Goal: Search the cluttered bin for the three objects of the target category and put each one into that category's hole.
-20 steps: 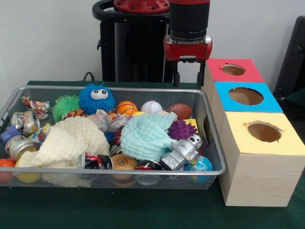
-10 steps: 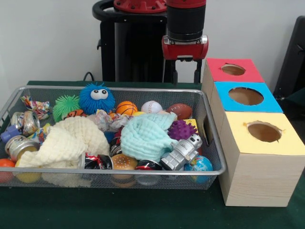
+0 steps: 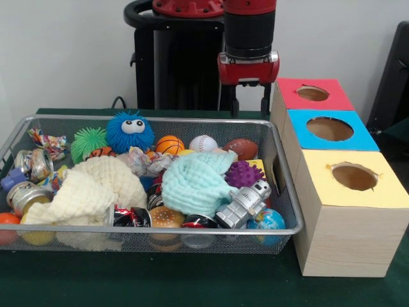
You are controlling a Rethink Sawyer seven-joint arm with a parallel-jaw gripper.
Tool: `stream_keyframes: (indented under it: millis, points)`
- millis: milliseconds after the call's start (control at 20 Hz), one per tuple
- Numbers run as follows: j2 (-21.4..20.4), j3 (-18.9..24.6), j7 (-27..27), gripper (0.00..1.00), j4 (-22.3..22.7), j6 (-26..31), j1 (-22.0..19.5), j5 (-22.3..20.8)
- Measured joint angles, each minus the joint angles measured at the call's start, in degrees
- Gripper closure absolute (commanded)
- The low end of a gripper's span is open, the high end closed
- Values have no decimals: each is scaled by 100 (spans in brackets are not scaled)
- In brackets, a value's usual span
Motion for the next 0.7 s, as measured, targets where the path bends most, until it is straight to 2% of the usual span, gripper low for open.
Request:
stream_keyframes:
  millis: [450, 700]
  points:
    - [300, -46, 0, 0, 10, -456, -10, -107]
    - [385, -40, 0, 0, 85, -469, -238, -190]
